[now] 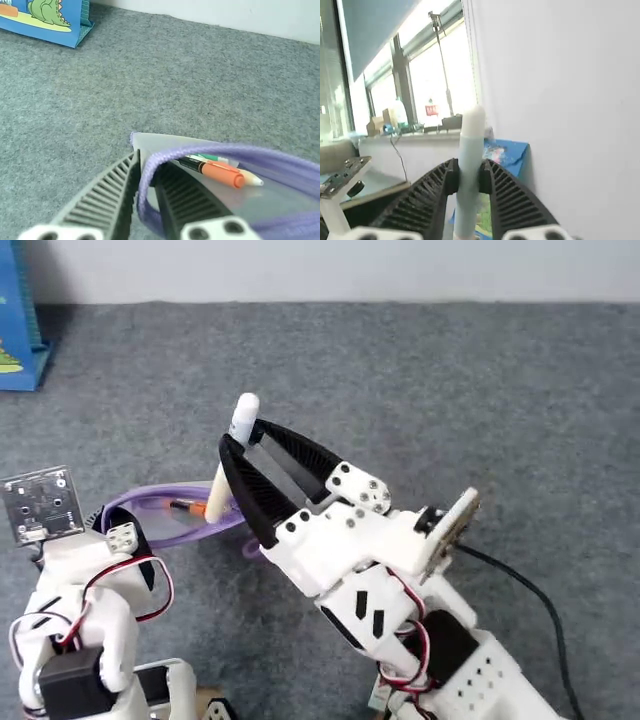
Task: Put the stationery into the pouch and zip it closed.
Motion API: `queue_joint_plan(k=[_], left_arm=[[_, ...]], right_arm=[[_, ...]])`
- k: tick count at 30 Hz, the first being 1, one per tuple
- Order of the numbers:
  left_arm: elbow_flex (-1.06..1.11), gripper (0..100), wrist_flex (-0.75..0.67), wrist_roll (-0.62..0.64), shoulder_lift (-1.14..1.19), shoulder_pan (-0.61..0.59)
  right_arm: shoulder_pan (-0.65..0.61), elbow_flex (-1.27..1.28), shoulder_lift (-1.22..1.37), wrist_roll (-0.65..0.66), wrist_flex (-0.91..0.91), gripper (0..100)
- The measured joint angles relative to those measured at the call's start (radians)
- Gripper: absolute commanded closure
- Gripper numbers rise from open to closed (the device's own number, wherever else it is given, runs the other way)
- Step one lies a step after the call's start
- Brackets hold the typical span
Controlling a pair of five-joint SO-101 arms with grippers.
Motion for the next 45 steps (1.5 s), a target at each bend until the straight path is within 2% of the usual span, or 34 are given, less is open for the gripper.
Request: queue_joint_plan(k=[5, 10, 17, 19, 23, 26, 30, 34, 41, 45], left_arm=[[0.0, 99, 0.0, 0.0, 0.0, 0.0], [0.0, 99, 0.0, 0.0, 0.0, 0.0], [0.002, 99, 0.0, 0.0, 0.0, 0.002], [0.002, 99, 0.0, 0.0, 0.0, 0.002], [0.002, 99, 0.0, 0.0, 0.0, 0.005], [0.002, 99, 0.0, 0.0, 0.0, 0.002], [0.003, 99, 0.0, -0.002, 0.0, 0.003], [0.003, 99, 0.0, -0.002, 0.0, 0.003], [0.003, 99, 0.0, -0.002, 0.0, 0.002], [0.006, 99, 0.0, -0.002, 0.0, 0.002]], right_arm=[[0.0, 0.034, 0.164, 0.0, -0.192, 99.1], [-0.006, 0.074, 0.287, 0.0, -0.308, 99.1], [-0.046, 0.21, 0.288, 0.0, -0.365, 98.1], [-0.06, 0.239, 0.281, 0.0, -0.373, 93.6], [-0.078, 0.31, 0.305, 0.003, -0.371, 77.5], [-0.08, 0.313, 0.308, 0.003, -0.354, 76.0], [-0.08, 0.31, 0.269, 0.002, -0.242, 79.5], [-0.08, 0.296, 0.157, 0.002, -0.054, 81.2], [-0.069, 0.215, -0.147, 0.0, 0.354, 81.2], [0.028, 0.109, -0.267, -0.084, 0.637, 81.2]])
